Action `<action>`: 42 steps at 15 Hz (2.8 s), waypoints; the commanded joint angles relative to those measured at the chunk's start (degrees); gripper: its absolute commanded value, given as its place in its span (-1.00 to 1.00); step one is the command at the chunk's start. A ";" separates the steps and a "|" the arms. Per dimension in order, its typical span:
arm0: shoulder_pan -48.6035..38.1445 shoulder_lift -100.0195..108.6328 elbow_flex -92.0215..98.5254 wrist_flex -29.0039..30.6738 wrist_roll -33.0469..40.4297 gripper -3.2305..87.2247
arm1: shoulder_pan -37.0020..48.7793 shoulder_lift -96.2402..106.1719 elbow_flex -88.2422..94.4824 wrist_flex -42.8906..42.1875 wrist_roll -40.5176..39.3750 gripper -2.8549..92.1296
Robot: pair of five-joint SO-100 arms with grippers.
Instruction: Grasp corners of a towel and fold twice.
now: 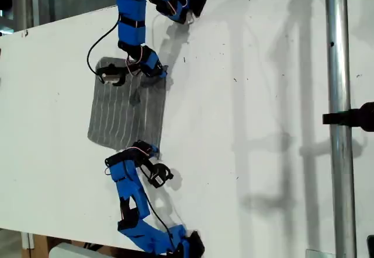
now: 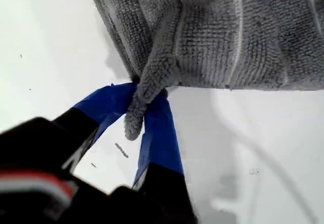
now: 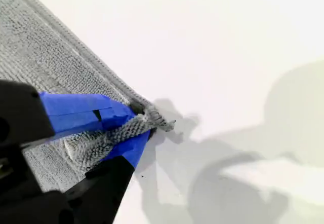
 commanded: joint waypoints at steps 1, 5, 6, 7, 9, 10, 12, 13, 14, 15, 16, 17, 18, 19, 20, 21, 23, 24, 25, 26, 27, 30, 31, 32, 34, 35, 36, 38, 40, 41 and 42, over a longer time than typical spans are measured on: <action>3.16 7.38 0.00 3.60 -1.49 -0.97 | -5.01 5.36 -0.79 2.02 3.87 -0.94; 13.80 20.83 7.65 5.19 -8.26 -0.97 | -24.79 7.65 -6.50 4.22 18.90 -0.94; 18.28 23.12 9.05 6.59 -9.93 -0.97 | -29.71 5.19 -9.05 3.69 21.88 -0.94; 23.38 25.58 11.78 7.12 -12.22 -0.97 | -34.45 1.23 -12.74 3.60 24.43 -0.94; 32.87 28.48 15.82 7.73 -17.67 -0.97 | -40.96 -6.77 -23.12 5.19 26.89 -0.94; 35.16 29.36 16.17 7.82 -19.51 -0.97 | -41.31 -9.32 -28.30 8.35 26.98 -0.94; 31.11 30.94 18.98 6.50 -17.93 -0.97 | -35.42 -7.91 -29.53 12.92 24.87 -0.94; 26.10 30.59 19.34 5.80 -14.59 -0.97 | -29.62 -6.42 -27.95 15.82 22.85 -0.94; 20.04 29.44 18.54 4.48 -9.93 -0.97 | -21.88 -4.48 -25.14 16.87 19.16 -0.94; 13.80 27.07 15.03 4.83 -5.54 -0.97 | -13.27 -1.85 -21.88 16.08 13.80 -0.94; 7.73 24.79 10.02 5.80 -1.41 -0.97 | -4.75 0.09 -20.57 15.47 7.82 -0.94; 2.37 22.85 5.10 6.24 1.85 -0.97 | 2.99 1.14 -20.30 14.15 1.93 -0.94; -2.55 22.41 3.08 4.75 4.57 -0.97 | 9.49 1.67 -21.45 12.57 -3.43 -0.94; -6.86 21.71 0.70 4.13 6.94 -0.97 | 14.94 1.85 -23.03 10.20 -8.44 -0.94; -10.28 21.71 -0.18 2.81 9.05 -0.97 | 19.25 1.76 -24.70 8.09 -12.39 -0.94; -12.57 22.24 -0.44 1.93 10.72 -0.97 | 21.80 1.93 -26.54 6.42 -15.21 -0.94; -14.06 24.61 0.53 0.88 10.90 -0.97 | 21.88 4.13 -29.18 6.06 -16.96 -0.94; -13.54 24.79 1.85 0.97 10.90 -0.97 | 20.39 4.92 -28.56 6.50 -16.44 -0.94; -12.74 24.26 3.43 1.23 10.63 -0.97 | 18.28 4.31 -26.89 6.86 -14.85 -0.94; -11.60 22.94 4.57 1.41 9.76 -0.97 | 15.91 2.64 -24.96 7.12 -12.74 -0.94; -10.20 20.74 4.22 2.29 8.88 -0.97 | 13.54 0.97 -22.59 6.06 -10.63 -0.94; -4.13 16.00 4.48 4.31 3.96 -0.97 | 10.55 -4.66 -16.44 1.41 -6.77 -0.94; -2.02 14.94 4.57 4.75 1.76 -0.97 | 10.46 -6.77 -15.29 0.53 -6.15 -0.94; 0.26 14.33 4.83 4.83 -0.44 -0.97 | 10.63 -8.61 -14.50 -0.35 -6.06 -0.94; 2.55 12.22 5.54 4.39 -3.69 -0.97 | 10.99 -11.43 -13.80 -1.76 -5.98 -0.94; 1.76 11.43 8.00 2.72 -4.13 -0.97 | 10.99 -12.66 -13.80 -2.72 -5.98 -0.94; 1.05 10.72 9.84 2.11 -4.22 -0.97 | 10.81 -13.97 -14.15 -3.25 -5.89 -0.94; -1.93 10.90 14.24 1.49 -5.80 -0.85 | 11.60 -13.89 -14.15 -2.29 -4.13 -0.77; -4.31 19.95 22.50 2.11 -7.65 -0.46 | 12.74 -7.82 -13.71 2.46 -3.69 -0.42; -5.63 26.37 26.98 2.55 -9.67 -0.37 | 13.01 -3.08 -13.36 5.45 -3.43 -0.40; -6.42 32.26 30.23 3.43 -10.46 -0.32 | 13.97 1.23 -13.18 9.05 -2.72 -0.37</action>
